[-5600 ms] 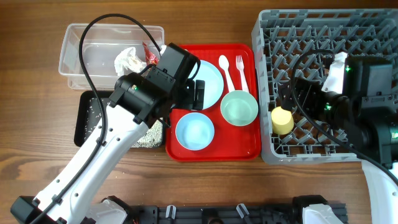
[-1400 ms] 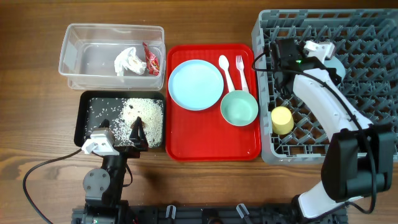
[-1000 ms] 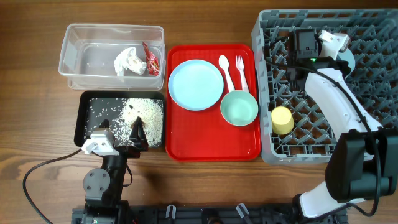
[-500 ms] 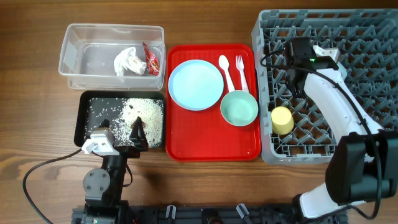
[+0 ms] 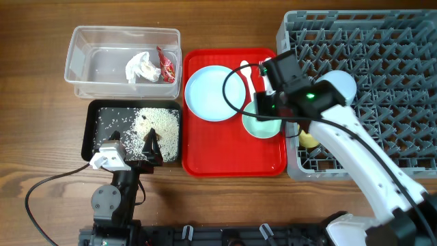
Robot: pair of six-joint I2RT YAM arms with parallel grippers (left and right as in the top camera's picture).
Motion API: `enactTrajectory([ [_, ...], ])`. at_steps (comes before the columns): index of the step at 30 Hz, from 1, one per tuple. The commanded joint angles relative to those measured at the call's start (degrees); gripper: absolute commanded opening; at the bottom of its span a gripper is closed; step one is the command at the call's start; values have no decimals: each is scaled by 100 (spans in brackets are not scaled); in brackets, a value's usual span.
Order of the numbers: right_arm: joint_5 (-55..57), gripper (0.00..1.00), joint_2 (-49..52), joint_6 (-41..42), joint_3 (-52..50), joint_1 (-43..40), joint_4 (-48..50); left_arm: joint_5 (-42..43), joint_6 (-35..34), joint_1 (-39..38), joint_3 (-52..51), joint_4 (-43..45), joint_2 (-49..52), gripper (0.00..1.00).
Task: Sort waste into correct bins and load items into the dishwasher rack
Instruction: 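Grasp the green bowl with the right gripper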
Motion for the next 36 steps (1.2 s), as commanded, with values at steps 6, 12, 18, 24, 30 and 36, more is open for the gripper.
enactTrajectory([
  [6,-1073,55,1198,3722,-774,142,-101,-52,50,42,-37,26,-57,100],
  [12,-988,60,1198,4699,-999,120,151,-52,50,42,-37,26,-57,100],
  [18,-1281,57,1130,4621,-999,96,195,-52,50,42,-37,26,-57,100],
  [24,-1143,58,1130,4927,-1001,-188,111,-52,50,42,-37,26,-57,100],
  [30,-341,57,1130,4996,-999,-203,-26,-52,50,42,-37,26,-57,100],
  [36,-374,49,636,1316,-940,9,619,-52,50,42,-37,26,-57,100],
])
